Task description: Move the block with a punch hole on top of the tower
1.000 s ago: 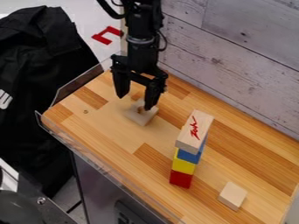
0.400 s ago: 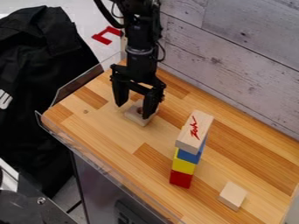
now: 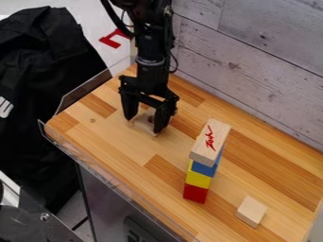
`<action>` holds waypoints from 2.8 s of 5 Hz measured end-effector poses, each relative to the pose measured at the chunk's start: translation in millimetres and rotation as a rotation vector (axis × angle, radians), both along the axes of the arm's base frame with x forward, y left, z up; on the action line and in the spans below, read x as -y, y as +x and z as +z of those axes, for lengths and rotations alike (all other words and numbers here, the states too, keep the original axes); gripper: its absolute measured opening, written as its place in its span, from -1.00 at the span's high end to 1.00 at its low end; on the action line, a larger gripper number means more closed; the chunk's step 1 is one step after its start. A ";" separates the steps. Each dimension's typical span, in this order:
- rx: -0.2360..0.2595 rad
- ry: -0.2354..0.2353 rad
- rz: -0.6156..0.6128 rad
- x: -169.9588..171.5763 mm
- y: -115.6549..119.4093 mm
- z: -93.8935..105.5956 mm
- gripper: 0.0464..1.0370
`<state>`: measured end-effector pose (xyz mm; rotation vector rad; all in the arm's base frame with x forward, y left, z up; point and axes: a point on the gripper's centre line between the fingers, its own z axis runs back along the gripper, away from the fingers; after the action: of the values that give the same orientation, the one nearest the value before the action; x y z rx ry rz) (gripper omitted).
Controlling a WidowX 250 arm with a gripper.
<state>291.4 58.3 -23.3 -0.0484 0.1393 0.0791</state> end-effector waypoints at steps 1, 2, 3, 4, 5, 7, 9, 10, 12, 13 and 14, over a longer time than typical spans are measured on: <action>0.000 0.004 0.006 -1.1 0.0 -0.5 -0.92; 0.005 0.012 0.009 -2.3 1.0 -0.4 -0.92; 0.001 0.014 0.016 -1.7 -0.5 -1.4 -0.92; 0.000 0.020 0.016 -2.5 -1.0 -1.7 -0.92; 0.001 0.021 0.021 -2.6 -0.7 -1.7 -0.92; -0.016 0.028 0.028 -0.8 -2.1 -8.0 -0.92; -0.013 0.046 0.033 1.6 1.0 -10.3 -0.83; -0.005 0.038 0.038 3.2 2.8 -9.9 -0.54; 0.013 0.001 0.069 5.4 -2.9 4.2 -0.54; 0.088 0.001 0.087 4.1 0.7 49.6 -0.54; 0.113 0.010 0.120 6.6 -1.5 88.4 -0.54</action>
<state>289.9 51.7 65.1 -0.0510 0.0233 0.1962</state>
